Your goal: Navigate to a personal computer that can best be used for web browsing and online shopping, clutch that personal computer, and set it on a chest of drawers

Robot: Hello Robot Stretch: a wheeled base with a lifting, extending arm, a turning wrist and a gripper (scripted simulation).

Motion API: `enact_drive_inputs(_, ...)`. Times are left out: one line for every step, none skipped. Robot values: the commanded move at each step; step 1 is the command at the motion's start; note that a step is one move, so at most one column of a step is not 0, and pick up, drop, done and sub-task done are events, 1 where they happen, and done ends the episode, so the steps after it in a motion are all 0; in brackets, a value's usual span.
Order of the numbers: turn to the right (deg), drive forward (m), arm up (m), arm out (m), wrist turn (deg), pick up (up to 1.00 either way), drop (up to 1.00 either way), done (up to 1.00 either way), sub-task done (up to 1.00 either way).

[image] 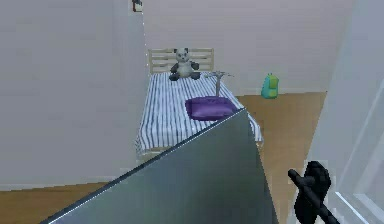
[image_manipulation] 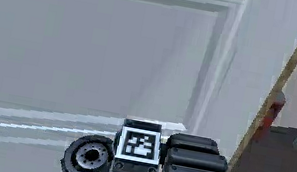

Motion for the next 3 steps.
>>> enact_drive_inputs(3.0,0.00,0.00,0.00,0.0,0.00,0.00,0.00,0.00)
enact_drive_inputs(0.0,0.55,0.00,0.00,0.0,0.00,0.00,0.00,0.00)
enact_drive_inputs(27.0,0.00,0.00,0.00,0.0,0.00,0.00,0.00,0.00)
